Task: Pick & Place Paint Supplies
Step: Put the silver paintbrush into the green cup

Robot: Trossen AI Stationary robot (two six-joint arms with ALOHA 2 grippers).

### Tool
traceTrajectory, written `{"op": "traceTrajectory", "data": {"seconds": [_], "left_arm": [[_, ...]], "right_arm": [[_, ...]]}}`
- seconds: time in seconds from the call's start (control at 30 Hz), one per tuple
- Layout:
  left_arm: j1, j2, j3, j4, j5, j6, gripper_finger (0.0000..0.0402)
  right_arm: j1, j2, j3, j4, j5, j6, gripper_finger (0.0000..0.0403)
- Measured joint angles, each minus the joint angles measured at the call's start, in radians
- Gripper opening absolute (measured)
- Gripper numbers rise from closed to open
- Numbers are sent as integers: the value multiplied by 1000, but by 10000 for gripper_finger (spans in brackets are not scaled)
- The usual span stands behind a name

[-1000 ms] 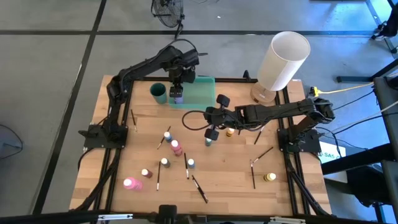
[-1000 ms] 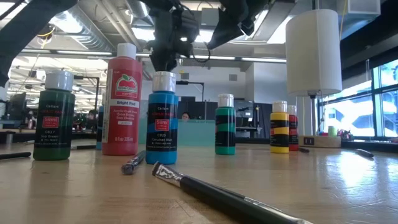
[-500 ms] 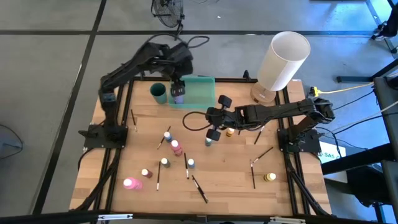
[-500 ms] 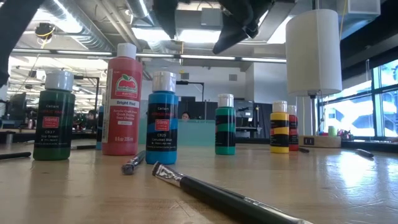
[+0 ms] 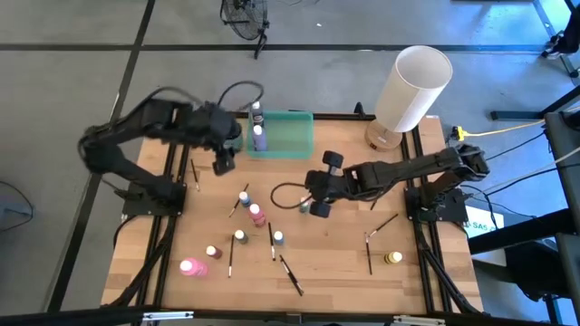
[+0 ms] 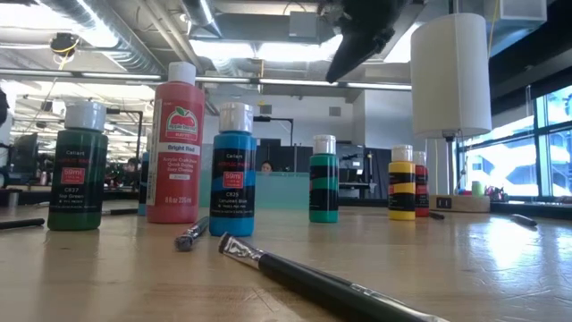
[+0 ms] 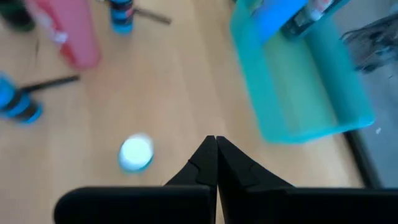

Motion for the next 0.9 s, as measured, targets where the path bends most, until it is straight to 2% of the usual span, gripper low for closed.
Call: {"op": "traceTrajectory", "data": {"seconds": [0.2,0.4,0.57,0.67,0.8,0.9], "left_arm": [[-164,-230,-439,360,-78,5,248],[-237,-428,-799,684,-90,17,247],[-258,-551,-960,847,-68,25,248],[-268,-608,-1037,974,-67,63,246],[-289,-661,-1167,1216,-61,79,248],[-298,-683,-1262,1346,3,120,248]], "right_arm": [[30,0,0,-223,-134,115,14],[64,0,0,-291,-194,265,67],[69,0,0,-310,-297,505,128],[61,0,0,-404,-381,690,158],[64,4,0,-590,-450,896,173],[80,5,0,-643,-511,1006,173]]}}
